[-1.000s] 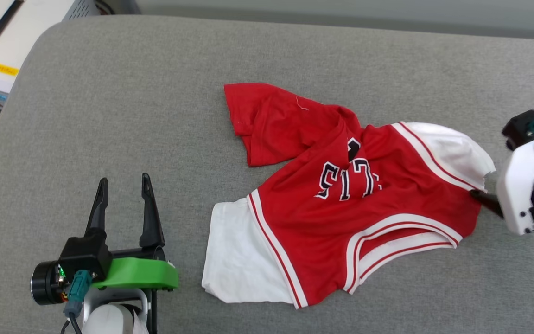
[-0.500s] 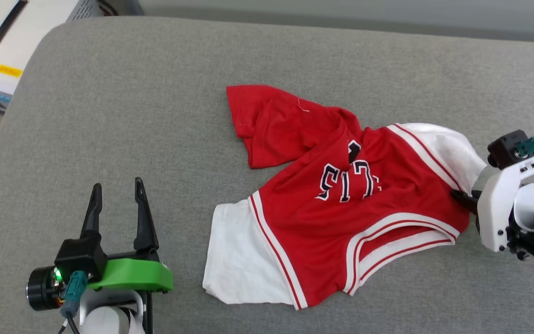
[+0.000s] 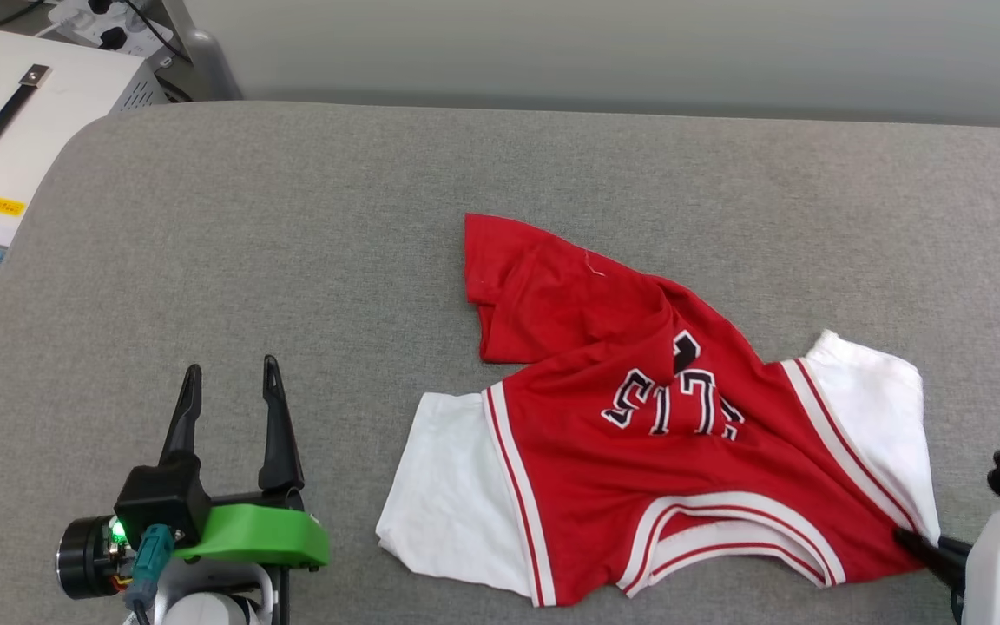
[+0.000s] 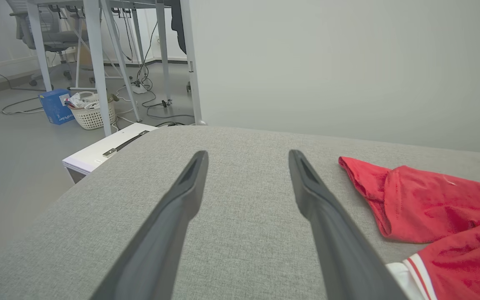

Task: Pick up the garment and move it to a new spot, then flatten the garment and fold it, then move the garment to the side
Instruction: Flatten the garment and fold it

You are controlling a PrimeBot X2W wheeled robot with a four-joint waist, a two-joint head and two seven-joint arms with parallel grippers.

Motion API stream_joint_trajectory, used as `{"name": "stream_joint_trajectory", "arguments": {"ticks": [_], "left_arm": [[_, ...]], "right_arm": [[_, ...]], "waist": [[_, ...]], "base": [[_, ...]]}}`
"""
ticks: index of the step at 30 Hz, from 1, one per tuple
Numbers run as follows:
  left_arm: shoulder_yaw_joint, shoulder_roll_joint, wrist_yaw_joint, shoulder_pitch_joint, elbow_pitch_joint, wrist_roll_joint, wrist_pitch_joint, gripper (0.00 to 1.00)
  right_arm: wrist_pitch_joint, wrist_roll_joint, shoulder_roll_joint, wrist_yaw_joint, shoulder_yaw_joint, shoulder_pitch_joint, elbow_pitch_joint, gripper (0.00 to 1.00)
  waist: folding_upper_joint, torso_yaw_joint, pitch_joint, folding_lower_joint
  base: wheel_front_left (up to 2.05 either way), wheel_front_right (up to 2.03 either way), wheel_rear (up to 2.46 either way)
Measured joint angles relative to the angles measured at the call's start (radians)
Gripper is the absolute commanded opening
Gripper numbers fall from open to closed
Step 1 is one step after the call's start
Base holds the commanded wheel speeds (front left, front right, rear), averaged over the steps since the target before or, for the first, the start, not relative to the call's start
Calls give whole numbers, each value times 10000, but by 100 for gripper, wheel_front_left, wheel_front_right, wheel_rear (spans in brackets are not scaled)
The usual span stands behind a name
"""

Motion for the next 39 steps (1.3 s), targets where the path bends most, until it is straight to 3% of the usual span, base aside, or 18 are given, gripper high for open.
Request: {"name": "stream_joint_trajectory", "arguments": {"ticks": [1,3,4,5,10,16,20,25,29,34,39], "left_arm": [[27,0,-88,-1,8,109,0,100],[44,0,-186,-3,21,207,0,100],[63,2,-255,-6,29,263,0,100],[96,10,-309,-11,33,303,0,100],[165,351,-871,-180,105,410,0,100],[-476,1607,-1630,-1281,897,393,353,100],[-1680,2414,-1741,-2331,922,-477,2220,100],[-3808,3465,-1758,-3331,604,-2995,5676,100],[-5248,4243,-1758,-3784,437,-4861,8067,100],[-6730,4897,-1758,-4251,539,-6073,9597,100],[-8067,5281,-1758,-4593,869,-6266,9887,100]], "right_arm": [[-27,-228,537,0,-337,510,328,0],[-174,-454,825,0,-585,575,483,0],[-389,-677,972,10,-792,599,571,36],[-581,-840,1172,10,-1003,624,648,100],[-1626,-1962,1684,8,-2290,944,479,100],[-2140,-3724,2416,2,-4454,1567,-792,100],[-2186,-4792,3162,2,-5304,1669,-1939,100],[-1914,-5530,4031,2,-5451,1681,-2895,100],[-1778,-5837,4309,2,-5375,1678,-3120,100],[-1747,-5954,4374,2,-5183,1551,-3129,100],[-1753,-5954,4380,2,-5022,1239,-3055,100]], "waist": [[0,26,42,0],[0,43,35,0],[0,46,14,0],[0,42,-18,0],[0,-2,-239,0],[0,-108,-407,0],[0,-157,-341,0],[0,-207,-160,0],[0,-258,-18,0],[0,-379,187,0],[-1,-553,441,0]], "base": [[0,0,0],[0,0,0],[0,0,0],[0,0,0],[0,0,0],[0,0,0],[0,0,0],[0,0,0],[0,0,0],[0,0,0],[0,0,0]]}}
